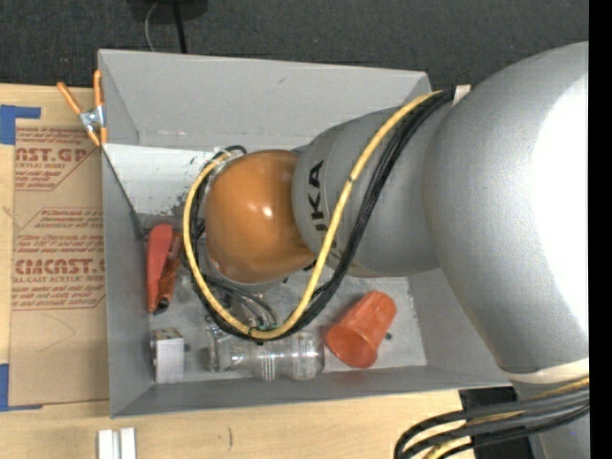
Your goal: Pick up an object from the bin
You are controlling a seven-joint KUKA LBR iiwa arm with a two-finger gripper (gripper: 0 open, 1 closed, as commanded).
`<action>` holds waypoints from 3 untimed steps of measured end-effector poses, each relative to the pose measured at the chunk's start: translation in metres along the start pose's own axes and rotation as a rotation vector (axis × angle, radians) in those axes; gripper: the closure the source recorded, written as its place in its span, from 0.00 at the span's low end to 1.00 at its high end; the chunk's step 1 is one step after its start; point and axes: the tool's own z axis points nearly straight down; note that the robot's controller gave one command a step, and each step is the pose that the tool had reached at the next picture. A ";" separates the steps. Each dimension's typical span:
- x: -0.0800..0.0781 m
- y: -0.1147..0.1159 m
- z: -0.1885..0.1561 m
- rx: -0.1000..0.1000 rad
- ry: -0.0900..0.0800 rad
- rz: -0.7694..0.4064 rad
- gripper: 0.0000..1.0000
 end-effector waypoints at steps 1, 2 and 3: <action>-0.002 0.001 -0.027 0.000 0.011 -0.009 0.00; 0.010 -0.031 -0.038 -0.002 -0.009 -0.108 0.00; 0.030 -0.057 0.024 -0.003 0.007 -0.368 1.00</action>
Offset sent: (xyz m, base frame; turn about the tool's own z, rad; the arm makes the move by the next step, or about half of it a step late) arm -0.0094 -0.0850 0.0177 -0.2488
